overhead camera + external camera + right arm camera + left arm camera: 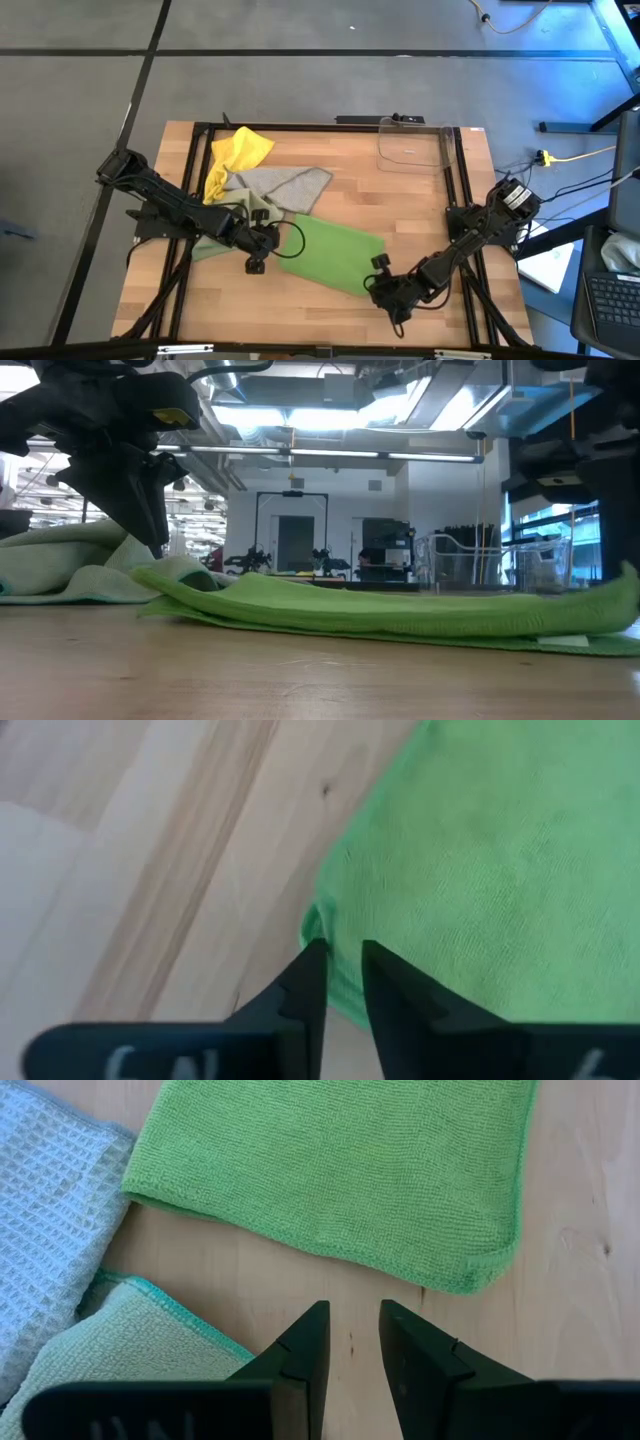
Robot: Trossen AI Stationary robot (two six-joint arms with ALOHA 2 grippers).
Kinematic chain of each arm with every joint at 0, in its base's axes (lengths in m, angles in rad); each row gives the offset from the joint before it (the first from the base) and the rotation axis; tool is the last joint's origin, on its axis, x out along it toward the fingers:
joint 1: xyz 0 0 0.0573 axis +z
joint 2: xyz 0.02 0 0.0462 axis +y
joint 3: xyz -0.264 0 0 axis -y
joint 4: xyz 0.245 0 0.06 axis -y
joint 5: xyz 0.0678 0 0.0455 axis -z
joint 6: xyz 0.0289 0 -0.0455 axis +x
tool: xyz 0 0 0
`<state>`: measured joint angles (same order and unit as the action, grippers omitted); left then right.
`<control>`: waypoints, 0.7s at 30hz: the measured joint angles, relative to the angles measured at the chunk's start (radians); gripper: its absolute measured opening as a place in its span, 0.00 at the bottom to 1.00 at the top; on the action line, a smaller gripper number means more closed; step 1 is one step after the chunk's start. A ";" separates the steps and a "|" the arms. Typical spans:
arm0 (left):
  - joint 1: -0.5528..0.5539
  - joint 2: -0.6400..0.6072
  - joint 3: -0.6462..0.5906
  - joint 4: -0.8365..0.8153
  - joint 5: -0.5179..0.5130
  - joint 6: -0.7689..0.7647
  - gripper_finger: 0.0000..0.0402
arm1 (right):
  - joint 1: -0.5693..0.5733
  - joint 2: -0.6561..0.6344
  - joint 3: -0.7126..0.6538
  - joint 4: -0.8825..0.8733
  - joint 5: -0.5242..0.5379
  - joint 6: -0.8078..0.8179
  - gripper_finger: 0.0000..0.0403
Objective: Fold microfiber towels
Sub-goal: Fold the green cloth
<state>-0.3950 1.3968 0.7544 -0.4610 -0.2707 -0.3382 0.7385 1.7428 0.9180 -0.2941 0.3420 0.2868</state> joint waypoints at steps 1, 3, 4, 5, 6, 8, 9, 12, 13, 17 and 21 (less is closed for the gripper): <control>0.000 0.000 0.000 0.000 0.000 0.000 0.21 | 0.000 0.000 0.000 -0.011 0.000 0.005 0.20; 0.000 0.000 0.000 0.000 0.000 0.000 0.21 | 0.000 0.000 0.000 -0.030 0.001 0.025 0.23; 0.000 0.000 0.000 0.000 0.000 0.000 0.21 | 0.000 0.000 0.000 -0.040 -0.001 0.034 0.24; 0.000 0.000 0.000 0.000 0.000 0.000 0.21 | 0.000 0.000 0.000 -0.046 -0.006 0.047 0.24; 0.000 0.000 0.000 0.000 0.000 0.000 0.21 | -0.001 0.000 0.000 -0.049 -0.015 0.052 0.25; 0.000 0.000 0.000 0.001 0.000 0.004 0.21 | -0.001 0.000 0.000 -0.053 -0.053 0.052 0.25; 0.000 0.000 0.000 0.001 -0.001 0.015 0.21 | -0.001 0.000 0.000 -0.059 -0.067 0.051 0.25; 0.009 0.000 0.020 0.002 -0.015 0.092 0.21 | 0.000 -0.001 0.000 -0.098 -0.075 0.053 0.25; 0.014 0.000 0.035 0.007 -0.033 0.116 0.21 | 0.000 -0.002 0.000 -0.116 -0.073 0.052 0.25; 0.022 0.000 0.069 0.143 -0.133 0.243 0.21 | 0.000 -0.004 0.051 -0.291 0.020 0.079 0.25; 0.023 0.016 0.070 0.397 -0.104 0.439 0.21 | 0.000 -0.005 0.081 -0.445 0.102 0.100 0.25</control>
<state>-0.3719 1.4130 0.8243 -0.0642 -0.3743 0.1011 0.7389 1.7374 0.9994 -0.7388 0.4444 0.3869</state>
